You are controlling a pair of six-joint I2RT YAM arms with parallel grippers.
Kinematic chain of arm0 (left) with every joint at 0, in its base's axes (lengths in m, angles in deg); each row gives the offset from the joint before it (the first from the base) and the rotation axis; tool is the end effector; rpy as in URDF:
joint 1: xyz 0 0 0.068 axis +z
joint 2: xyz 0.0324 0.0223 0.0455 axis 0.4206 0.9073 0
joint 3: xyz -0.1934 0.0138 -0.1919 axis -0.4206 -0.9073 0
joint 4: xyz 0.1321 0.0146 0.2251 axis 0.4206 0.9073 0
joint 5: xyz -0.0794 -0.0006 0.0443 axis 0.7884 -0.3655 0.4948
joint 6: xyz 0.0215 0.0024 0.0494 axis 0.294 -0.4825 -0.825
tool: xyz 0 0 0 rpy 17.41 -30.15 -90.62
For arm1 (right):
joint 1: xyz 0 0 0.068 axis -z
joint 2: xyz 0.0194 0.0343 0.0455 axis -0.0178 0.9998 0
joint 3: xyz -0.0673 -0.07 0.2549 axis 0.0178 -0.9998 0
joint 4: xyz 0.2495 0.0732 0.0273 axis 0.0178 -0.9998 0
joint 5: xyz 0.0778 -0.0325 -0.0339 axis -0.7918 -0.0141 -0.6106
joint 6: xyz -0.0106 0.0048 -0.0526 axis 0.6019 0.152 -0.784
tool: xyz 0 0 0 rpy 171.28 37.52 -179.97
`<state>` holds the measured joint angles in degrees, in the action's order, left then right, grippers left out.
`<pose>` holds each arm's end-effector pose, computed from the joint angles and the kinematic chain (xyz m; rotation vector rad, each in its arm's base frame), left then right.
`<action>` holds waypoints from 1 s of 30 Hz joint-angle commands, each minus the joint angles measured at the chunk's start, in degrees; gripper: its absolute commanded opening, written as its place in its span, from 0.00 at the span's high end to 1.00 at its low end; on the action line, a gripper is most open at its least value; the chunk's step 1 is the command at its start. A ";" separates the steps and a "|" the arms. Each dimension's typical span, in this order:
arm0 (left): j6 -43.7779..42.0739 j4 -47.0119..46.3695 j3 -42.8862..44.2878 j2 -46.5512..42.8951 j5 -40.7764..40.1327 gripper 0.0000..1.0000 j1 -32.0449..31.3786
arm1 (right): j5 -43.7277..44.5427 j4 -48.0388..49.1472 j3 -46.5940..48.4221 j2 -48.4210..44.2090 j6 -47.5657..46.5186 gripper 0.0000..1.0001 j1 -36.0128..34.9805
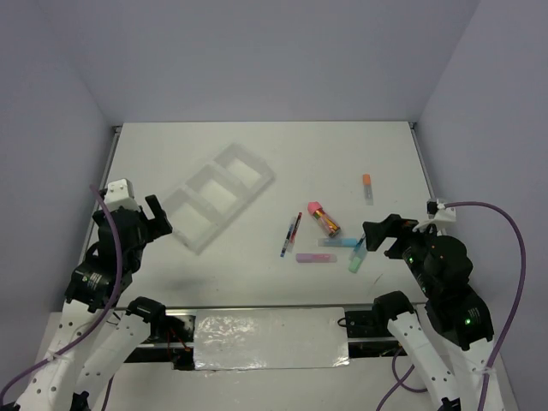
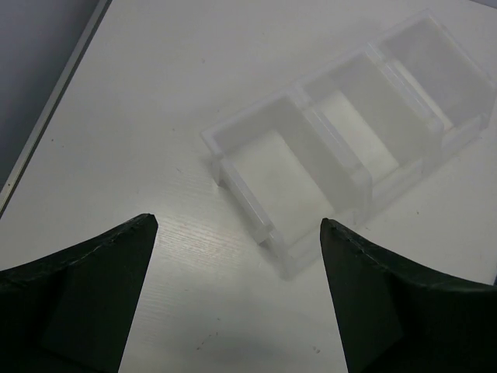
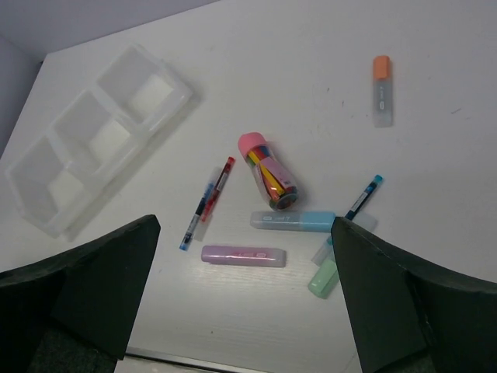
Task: Sort the stationery into containers
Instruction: Pick up the stationery from the center of the board.
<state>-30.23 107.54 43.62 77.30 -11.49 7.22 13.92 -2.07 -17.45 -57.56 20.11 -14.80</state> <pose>0.1101 -0.0165 0.3338 -0.4709 1.8361 -0.0098 0.0475 0.0097 0.3478 0.1534 1.8280 0.3603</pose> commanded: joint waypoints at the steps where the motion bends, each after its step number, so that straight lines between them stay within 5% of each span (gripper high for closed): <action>1: 0.98 -0.67 2.52 1.14 -2.10 0.01 0.34 | 1.67 1.01 0.67 0.89 0.89 0.00 0.34; 5: 0.98 -0.41 2.78 2.28 -2.10 0.01 0.34 | -4.73 5.49 -2.74 2.82 0.54 0.00 0.34; 10: 1.07 -0.23 2.61 2.63 -2.28 0.01 0.34 | -5.09 14.09 -6.35 16.95 2.39 0.00 0.34; 13: 0.90 -0.58 2.26 2.63 -2.10 0.01 0.34 | -5.28 24.37 -6.63 29.25 0.29 0.00 -0.53; 16: 0.72 -0.76 2.08 3.07 -1.66 0.01 0.34 | 1.73 22.12 1.96 47.43 -5.50 0.00 -3.96; 21: 0.54 -0.67 2.26 4.39 -1.40 0.01 0.34 | -1.67 22.63 9.98 66.95 -11.84 0.04 -6.24; 30: -0.25 -1.37 1.91 4.48 0.44 0.01 0.34 | -1.33 22.55 13.50 83.59 -15.37 0.37 -8.44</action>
<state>-30.30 107.91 44.24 82.04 -11.95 7.22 11.56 19.04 -6.26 24.11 7.15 -21.94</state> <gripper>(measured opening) 0.993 0.638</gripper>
